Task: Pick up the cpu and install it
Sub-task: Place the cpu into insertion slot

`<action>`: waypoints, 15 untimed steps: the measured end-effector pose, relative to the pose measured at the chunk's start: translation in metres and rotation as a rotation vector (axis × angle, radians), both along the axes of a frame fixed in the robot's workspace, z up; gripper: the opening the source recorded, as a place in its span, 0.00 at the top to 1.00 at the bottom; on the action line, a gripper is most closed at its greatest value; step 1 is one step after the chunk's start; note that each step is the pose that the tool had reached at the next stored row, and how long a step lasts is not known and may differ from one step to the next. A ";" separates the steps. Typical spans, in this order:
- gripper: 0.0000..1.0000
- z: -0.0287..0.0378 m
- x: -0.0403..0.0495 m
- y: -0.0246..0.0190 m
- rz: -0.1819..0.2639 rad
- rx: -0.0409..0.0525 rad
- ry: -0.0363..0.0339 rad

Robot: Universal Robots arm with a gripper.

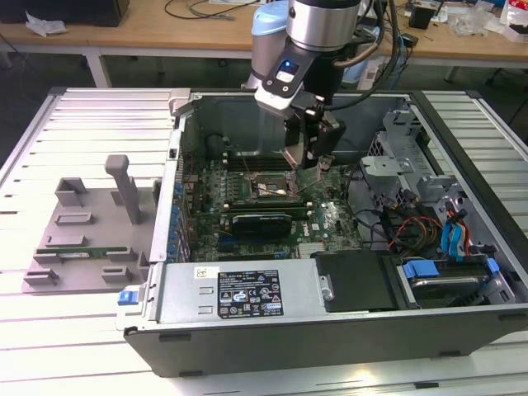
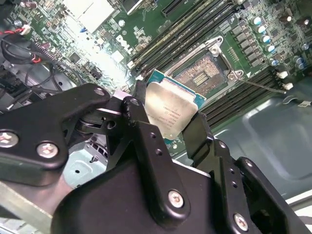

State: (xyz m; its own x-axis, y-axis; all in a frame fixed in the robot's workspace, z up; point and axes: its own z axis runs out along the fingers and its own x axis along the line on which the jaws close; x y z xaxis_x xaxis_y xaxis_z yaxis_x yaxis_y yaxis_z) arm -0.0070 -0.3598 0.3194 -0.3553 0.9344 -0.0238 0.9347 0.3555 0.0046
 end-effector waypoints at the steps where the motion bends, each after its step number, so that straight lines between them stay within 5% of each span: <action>1: 0.45 -0.0001 0.0000 0.0000 -0.014 0.0000 0.0000; 15: 0.45 -0.0008 0.0000 0.0000 -0.146 0.0000 0.0000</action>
